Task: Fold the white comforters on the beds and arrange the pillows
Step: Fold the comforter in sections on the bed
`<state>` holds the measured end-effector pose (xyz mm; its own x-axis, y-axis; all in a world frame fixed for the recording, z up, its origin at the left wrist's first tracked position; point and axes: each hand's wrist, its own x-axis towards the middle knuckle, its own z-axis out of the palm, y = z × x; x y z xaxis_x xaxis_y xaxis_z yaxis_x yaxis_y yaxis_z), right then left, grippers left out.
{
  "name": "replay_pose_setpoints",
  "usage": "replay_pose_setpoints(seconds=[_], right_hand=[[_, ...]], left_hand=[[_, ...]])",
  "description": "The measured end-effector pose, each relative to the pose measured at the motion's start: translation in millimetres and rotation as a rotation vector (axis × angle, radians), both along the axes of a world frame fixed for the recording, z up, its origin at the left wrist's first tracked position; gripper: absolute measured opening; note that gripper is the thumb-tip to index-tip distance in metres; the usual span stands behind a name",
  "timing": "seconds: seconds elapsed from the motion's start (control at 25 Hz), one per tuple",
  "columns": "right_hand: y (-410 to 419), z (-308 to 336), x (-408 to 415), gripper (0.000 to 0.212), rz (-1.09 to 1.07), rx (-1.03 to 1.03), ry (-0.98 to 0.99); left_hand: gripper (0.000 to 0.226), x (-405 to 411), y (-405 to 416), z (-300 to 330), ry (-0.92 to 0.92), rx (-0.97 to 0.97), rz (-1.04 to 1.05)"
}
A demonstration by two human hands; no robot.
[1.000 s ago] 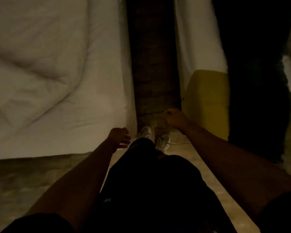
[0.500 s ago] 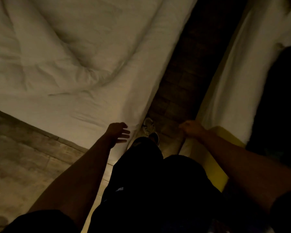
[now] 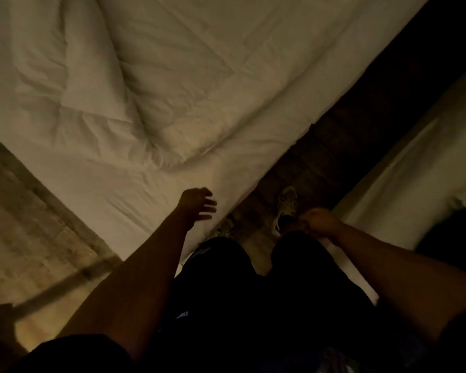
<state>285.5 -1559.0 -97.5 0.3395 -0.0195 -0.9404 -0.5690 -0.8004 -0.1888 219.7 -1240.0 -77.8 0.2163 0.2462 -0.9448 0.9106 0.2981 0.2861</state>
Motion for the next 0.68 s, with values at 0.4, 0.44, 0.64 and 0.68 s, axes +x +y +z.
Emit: replay_pose_setpoints(seconds=[0.4,0.44,0.64,0.68], right_hand=[[122,-8,194,0.023,0.542,0.198,-0.146],[141,-10,201,0.028,0.639,0.2,-0.154],[254,-11,209,0.034,0.89,0.275,-0.257],[272,-12,206,0.033,0.919,0.283,-0.268]], left_hand=[[0.031,-7,-28,-7,0.186,0.031,0.503],[0.034,-3,-16,-11,0.166,0.053,0.569],[0.045,11,67,-30,0.06,0.142,0.913],[0.045,14,83,-32,0.028,0.147,0.994]])
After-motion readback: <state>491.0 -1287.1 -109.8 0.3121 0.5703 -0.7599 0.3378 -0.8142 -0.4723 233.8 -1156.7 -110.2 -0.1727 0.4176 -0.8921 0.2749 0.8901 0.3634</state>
